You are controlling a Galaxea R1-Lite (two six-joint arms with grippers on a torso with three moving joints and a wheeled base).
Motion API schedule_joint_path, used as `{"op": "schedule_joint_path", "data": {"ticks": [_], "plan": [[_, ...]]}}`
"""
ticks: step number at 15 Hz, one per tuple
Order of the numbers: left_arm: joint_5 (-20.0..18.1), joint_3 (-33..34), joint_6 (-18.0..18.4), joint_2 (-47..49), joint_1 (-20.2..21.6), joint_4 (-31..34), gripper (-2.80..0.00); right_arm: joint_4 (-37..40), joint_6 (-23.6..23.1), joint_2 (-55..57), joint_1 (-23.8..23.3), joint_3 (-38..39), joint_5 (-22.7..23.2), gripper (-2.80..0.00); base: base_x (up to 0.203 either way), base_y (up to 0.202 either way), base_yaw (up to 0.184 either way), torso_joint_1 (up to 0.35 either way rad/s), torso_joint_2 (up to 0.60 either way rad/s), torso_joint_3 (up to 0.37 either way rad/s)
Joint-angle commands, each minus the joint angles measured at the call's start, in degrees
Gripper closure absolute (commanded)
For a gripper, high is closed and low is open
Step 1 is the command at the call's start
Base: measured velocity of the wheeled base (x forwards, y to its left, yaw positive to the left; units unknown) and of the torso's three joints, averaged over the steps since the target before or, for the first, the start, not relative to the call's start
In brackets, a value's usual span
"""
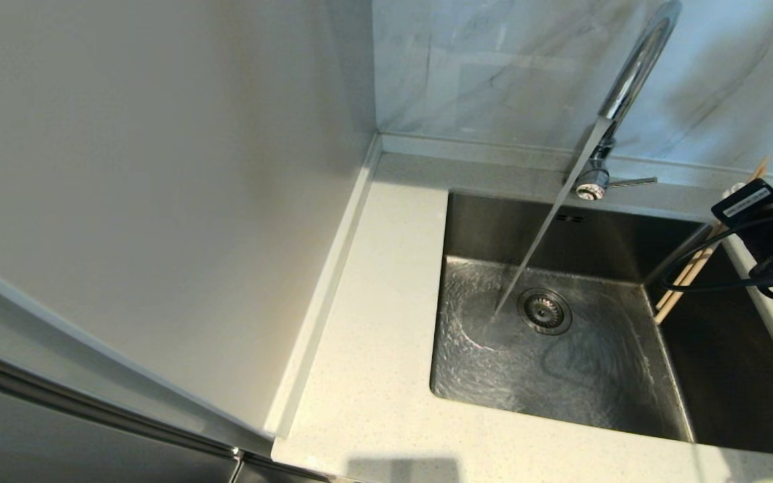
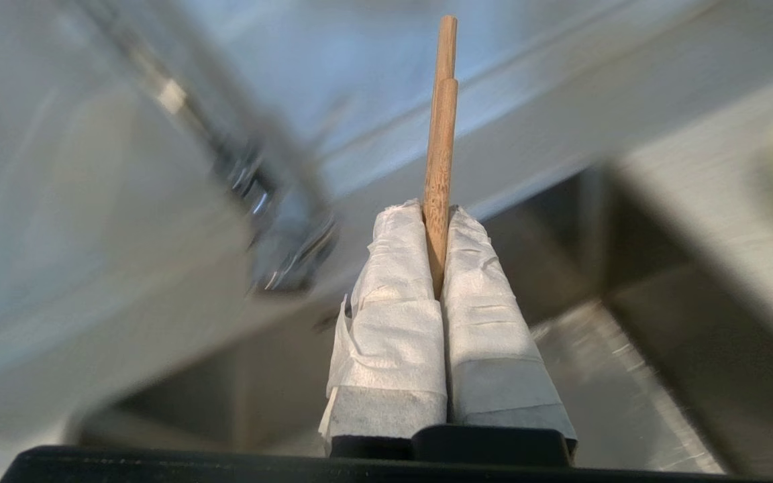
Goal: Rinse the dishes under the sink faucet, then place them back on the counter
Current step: Rinse the chopsticks
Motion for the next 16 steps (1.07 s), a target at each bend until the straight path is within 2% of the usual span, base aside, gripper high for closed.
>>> {"op": "schedule_joint_path", "data": {"ticks": [1,3,5,8,10,12,16], "plan": [[0.0,0.0,-0.05,0.0,0.0,0.0,0.0,-2.06,-1.6,-0.27,2.44,0.3,-8.43,0.0,0.0,0.0,0.0,0.0,0.0,0.0],[0.0,0.0,-0.01,0.0,0.0,0.0,0.0,-5.62,-5.64,0.31,2.94,-0.21,-14.54,0.0,0.0,0.0,0.0,0.0,0.0,0.0],[0.0,0.0,-0.06,0.0,0.0,0.0,0.0,-4.77,-5.77,1.26,6.42,-2.05,-18.2,0.0,0.0,0.0,0.0,0.0,0.0,0.0],[0.0,0.0,-0.06,0.0,0.0,0.0,0.0,-2.78,-5.49,3.68,12.6,-10.55,-28.6,0.0,0.0,0.0,0.0,0.0,0.0,0.0],[0.0,0.0,-0.06,0.0,0.0,0.0,0.0,-2.38,-5.6,6.89,15.02,-17.01,-33.79,0.0,0.0,0.0,0.0,0.0,0.0,0.0],[0.0,0.0,-0.06,0.0,0.0,0.0,0.0,-1.84,-5.86,10.32,15.51,-22.79,-37.29,0.0,0.0,0.0,0.0,0.0,0.0,0.0],[0.0,-0.02,-0.06,0.0,0.0,0.0,0.0,-1.37,-5.14,12.79,15.55,-23.08,-39.4,0.0,0.0,0.0,0.0,0.0,0.0,0.0]]}}
